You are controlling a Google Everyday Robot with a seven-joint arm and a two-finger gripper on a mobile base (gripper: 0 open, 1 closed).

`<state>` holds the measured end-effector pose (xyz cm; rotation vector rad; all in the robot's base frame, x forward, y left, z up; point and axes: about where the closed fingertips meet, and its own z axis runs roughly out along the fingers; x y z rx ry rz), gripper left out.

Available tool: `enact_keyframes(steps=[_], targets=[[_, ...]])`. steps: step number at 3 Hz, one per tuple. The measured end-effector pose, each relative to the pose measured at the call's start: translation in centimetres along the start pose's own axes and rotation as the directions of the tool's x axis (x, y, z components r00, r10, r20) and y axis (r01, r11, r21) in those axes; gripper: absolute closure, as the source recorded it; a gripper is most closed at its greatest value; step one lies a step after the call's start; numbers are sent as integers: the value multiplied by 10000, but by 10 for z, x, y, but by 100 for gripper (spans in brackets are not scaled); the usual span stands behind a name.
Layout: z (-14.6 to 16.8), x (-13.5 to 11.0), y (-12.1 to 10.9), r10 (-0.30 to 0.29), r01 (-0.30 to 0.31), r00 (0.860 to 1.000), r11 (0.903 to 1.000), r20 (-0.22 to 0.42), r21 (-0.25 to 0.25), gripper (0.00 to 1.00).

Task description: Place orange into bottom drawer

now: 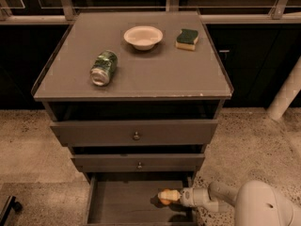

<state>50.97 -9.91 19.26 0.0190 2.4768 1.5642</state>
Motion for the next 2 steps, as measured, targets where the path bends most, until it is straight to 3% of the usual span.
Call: enact_keyframes(steps=[1,2], targets=[[0,0,0,0,0,10000,10000,-1,-1,0],[0,0,0,0,0,10000,10000,-2,-1,0]])
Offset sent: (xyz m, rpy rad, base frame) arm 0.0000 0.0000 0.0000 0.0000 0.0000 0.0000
